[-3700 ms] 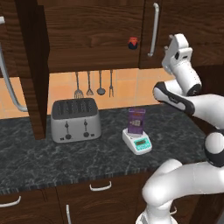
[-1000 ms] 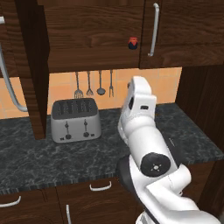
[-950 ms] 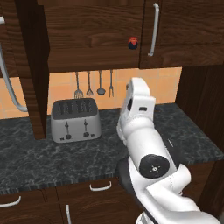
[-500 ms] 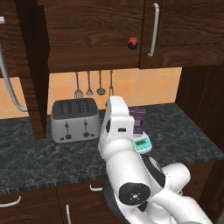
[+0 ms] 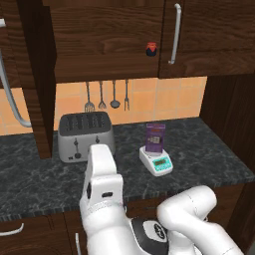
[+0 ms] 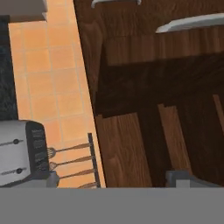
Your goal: Pick the cereal and place it on the digital scale for weighing, and close the cabinet.
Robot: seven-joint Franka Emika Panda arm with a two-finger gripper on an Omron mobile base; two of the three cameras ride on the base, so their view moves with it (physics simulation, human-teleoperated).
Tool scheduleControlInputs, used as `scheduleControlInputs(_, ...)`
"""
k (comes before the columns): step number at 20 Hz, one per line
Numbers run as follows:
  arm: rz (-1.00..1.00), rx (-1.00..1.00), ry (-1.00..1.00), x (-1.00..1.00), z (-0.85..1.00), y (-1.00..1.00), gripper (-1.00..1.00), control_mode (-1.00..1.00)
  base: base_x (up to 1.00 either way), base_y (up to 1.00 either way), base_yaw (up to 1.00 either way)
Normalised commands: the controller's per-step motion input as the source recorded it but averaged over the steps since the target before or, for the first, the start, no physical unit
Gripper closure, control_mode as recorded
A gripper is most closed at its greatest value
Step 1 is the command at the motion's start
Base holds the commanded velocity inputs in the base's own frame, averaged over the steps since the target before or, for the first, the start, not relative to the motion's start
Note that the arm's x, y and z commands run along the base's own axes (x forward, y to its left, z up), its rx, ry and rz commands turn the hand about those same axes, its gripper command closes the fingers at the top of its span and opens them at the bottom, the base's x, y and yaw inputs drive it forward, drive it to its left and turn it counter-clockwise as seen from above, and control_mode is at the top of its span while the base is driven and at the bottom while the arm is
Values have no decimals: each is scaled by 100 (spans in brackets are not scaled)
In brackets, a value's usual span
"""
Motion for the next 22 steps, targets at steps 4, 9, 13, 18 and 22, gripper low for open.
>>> scheduleControlInputs(4, 5, 3, -2, -74, 0, 75, -100, -100, 0, 0, 0)
scheduleControlInputs(9, 1, 0, -5, -2, 0, 100, -100, -100, 0, 0, 0)
scheduleControlInputs(13, 0, 0, 4, 33, 0, 100, -100, -100, 0, 0, 0)
scheduleControlInputs(18, -3, 1, -1, 33, -4, 91, -100, -100, 0, 0, 0)
scheduleControlInputs(22, -8, 13, 0, 75, 2, 26, -100, -100, 0, 0, 0)
